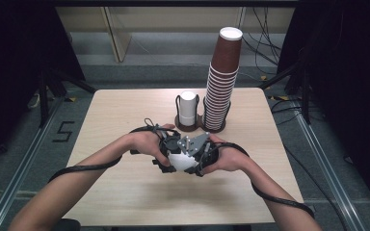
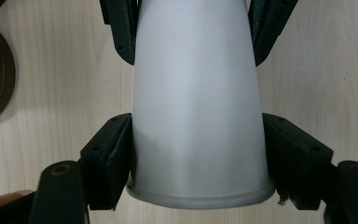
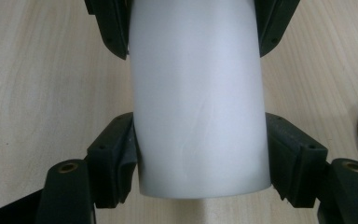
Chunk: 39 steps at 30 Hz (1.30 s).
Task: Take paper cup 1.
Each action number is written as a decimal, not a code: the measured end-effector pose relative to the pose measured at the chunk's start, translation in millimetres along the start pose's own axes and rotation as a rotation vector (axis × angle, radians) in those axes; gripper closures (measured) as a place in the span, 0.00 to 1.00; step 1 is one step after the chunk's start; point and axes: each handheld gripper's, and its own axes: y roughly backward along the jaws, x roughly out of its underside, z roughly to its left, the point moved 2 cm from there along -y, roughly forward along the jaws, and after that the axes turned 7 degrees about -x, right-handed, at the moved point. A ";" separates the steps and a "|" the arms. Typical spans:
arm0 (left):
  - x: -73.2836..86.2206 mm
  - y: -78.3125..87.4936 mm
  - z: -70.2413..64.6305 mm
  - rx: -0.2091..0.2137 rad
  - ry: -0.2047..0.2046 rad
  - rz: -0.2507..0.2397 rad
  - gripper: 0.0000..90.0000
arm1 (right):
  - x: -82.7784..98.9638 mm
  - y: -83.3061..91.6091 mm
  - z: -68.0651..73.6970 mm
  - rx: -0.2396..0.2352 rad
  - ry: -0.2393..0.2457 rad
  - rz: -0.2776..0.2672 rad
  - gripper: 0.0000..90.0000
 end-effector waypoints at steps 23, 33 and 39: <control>6.8 8.6 8.9 -0.070 0.050 -0.178 0.03 | 18.2 7.3 0.8 0.052 -0.016 -0.034 0.38; 14.1 10.6 8.7 -0.080 0.079 -0.241 0.02 | 29.8 13.3 -4.6 0.080 -0.014 -0.101 0.38; 16.5 10.5 9.3 -0.082 0.105 -0.269 0.01 | 33.9 16.7 -6.0 0.092 -0.022 -0.144 0.38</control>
